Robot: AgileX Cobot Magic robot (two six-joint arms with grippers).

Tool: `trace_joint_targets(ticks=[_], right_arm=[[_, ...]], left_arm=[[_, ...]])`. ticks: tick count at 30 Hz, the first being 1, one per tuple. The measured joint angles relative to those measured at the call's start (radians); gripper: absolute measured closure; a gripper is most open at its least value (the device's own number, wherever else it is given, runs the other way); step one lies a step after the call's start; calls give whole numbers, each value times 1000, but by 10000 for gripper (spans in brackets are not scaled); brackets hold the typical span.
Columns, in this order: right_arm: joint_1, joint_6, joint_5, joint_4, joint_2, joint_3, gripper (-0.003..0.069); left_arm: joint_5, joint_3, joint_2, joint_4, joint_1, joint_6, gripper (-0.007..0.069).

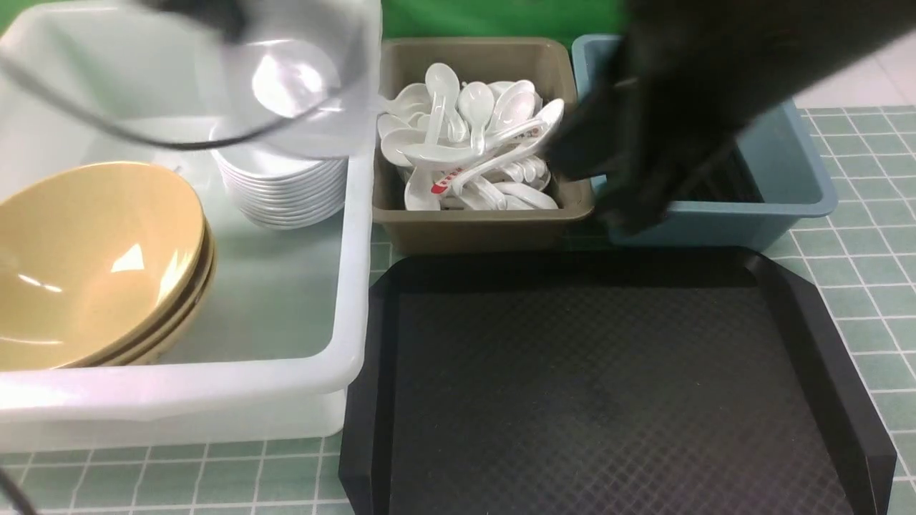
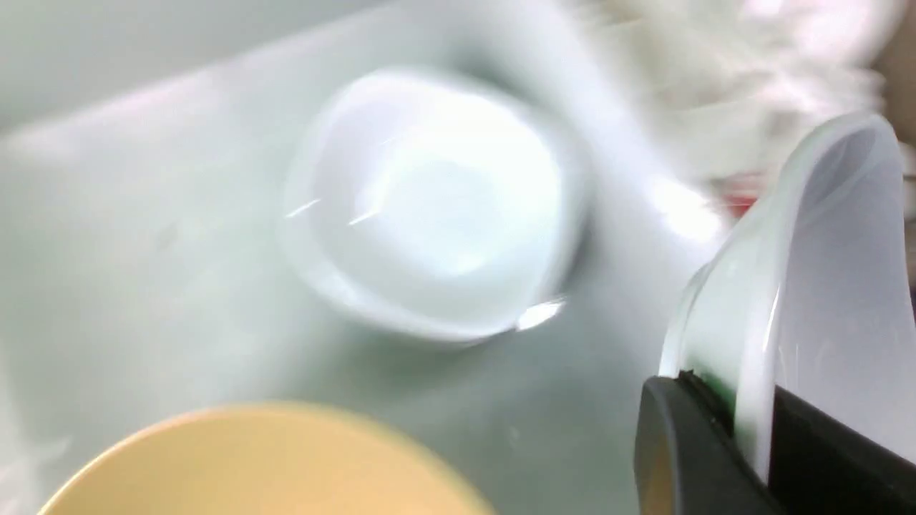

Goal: On blue table put chopsticks spoon bowls plates into blue grey white boxes.
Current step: 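Place the white bowl into the white bin with the other dishes with the left gripper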

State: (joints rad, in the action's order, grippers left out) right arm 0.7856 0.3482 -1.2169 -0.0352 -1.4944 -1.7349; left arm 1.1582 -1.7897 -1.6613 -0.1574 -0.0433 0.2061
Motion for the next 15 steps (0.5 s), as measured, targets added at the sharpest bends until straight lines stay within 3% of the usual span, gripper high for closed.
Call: trace_joint_targets(ticks=[5,11,15], right_arm=[[8,0,8,35,-51,-7,608],[3,-9,11,59,-75,-7,608],[3,-13,-12,90,-75,-7,606]], left_arm=[[-175,104,-65,-212,169,56,621],[-340,113,-196,-428,184,216,621],[-433,115,-284,-473,184,253,593]])
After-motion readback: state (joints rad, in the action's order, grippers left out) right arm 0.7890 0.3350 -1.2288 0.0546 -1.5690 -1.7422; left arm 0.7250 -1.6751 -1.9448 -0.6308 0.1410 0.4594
